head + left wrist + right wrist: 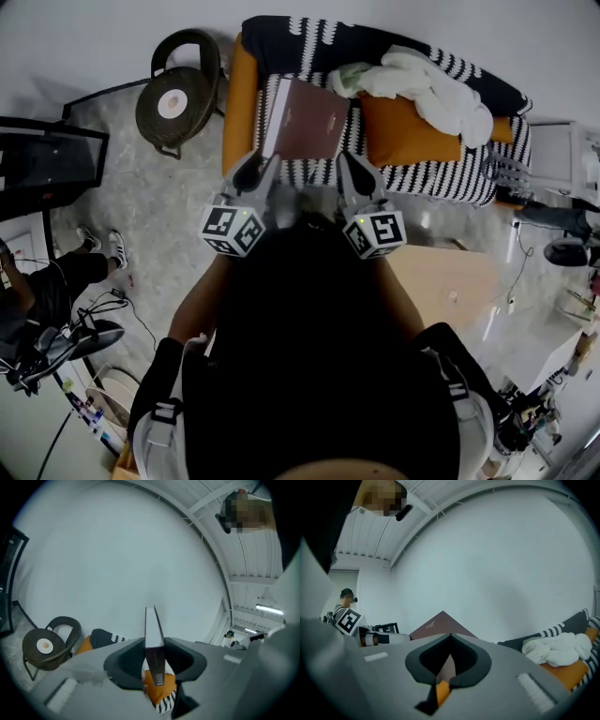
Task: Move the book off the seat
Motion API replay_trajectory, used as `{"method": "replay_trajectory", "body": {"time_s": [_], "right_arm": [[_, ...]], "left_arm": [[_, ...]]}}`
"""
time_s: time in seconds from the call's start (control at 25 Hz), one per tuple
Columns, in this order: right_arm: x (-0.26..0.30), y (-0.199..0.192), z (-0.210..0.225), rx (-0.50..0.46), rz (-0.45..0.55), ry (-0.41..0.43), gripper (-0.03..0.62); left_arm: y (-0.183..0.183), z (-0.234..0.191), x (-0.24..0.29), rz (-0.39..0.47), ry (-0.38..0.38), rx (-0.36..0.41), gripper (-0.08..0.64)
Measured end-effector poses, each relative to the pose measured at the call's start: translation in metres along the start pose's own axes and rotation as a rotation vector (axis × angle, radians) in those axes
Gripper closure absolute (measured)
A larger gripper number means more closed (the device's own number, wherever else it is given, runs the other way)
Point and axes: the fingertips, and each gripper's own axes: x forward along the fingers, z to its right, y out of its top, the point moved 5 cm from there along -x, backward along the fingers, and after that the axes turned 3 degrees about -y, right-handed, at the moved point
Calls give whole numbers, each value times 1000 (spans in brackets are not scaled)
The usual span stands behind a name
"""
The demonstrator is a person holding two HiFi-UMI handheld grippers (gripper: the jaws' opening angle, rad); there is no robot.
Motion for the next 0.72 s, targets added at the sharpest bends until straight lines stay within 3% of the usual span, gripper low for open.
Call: {"method": "replay_trajectory", "body": {"time_s": [0.72], "right_arm": [[-53, 3, 96, 58, 29, -143, 584]], "left_arm": [[-39, 76, 94, -106, -142, -7, 419]]}}
